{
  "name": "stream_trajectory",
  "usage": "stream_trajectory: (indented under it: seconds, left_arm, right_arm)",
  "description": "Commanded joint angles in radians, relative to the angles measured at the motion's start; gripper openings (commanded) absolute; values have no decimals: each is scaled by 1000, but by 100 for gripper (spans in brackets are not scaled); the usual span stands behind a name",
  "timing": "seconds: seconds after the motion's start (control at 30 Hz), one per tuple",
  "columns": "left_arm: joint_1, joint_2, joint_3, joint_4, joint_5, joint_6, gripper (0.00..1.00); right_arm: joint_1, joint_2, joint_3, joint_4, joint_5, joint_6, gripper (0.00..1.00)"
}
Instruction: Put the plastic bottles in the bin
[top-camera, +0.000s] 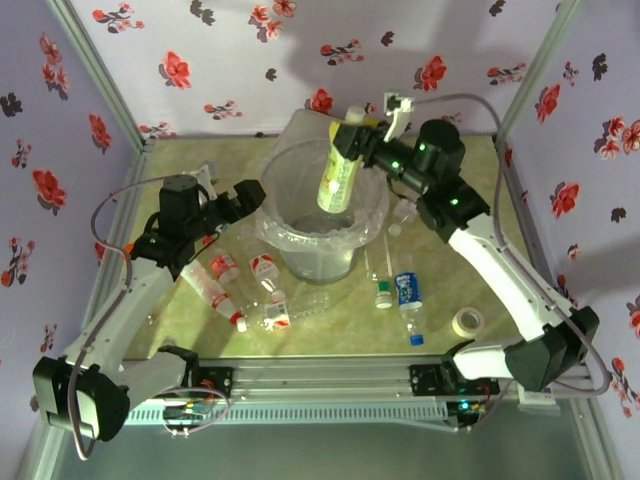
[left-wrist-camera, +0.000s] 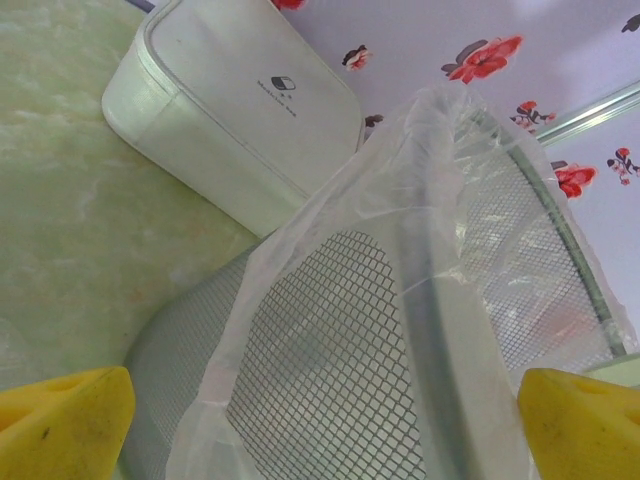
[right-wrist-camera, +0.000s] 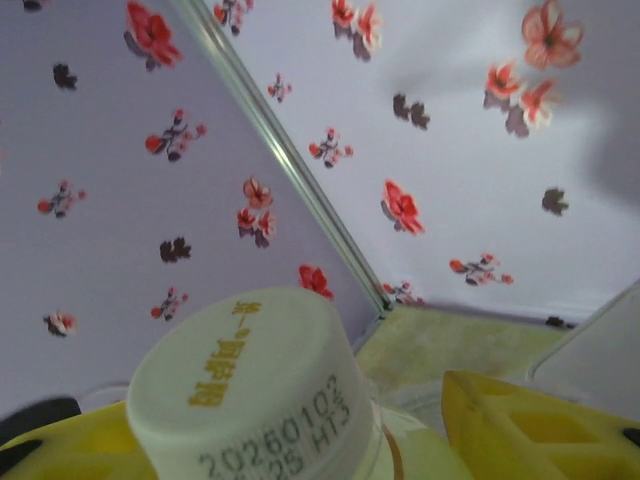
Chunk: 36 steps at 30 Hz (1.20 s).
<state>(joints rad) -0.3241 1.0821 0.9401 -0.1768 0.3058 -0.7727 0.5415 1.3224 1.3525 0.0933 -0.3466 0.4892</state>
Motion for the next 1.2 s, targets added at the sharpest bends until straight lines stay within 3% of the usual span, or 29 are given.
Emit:
stream_trajectory:
  seconds: [0.0,0.2,0.37,0.73,1.0,1.17]
  left_arm:
    - [-7,7,2,59,-14,-4,99]
    - [-8,25,22,40,-14,-2,98]
    - [-10,35,26,48,-14,-1,98]
    - [-12,41,23,52,-15,-5,98]
    - [-15,37,22,50,-14,8,98]
    - [-16,46,12,65,-14,13,99]
  right_arm:
    - [3,-9,-80,137,-42,-63,58]
    - [7,-22,-183,141,-16,-70,60]
    - [10,-42,-233,132,-13,-89,69]
    - [10,-78,-211,46,-2,-133,79]
    - [-1,-189,-79,-301,286,-216,81]
    - [-104,-298,-87,-522,446,-125,81]
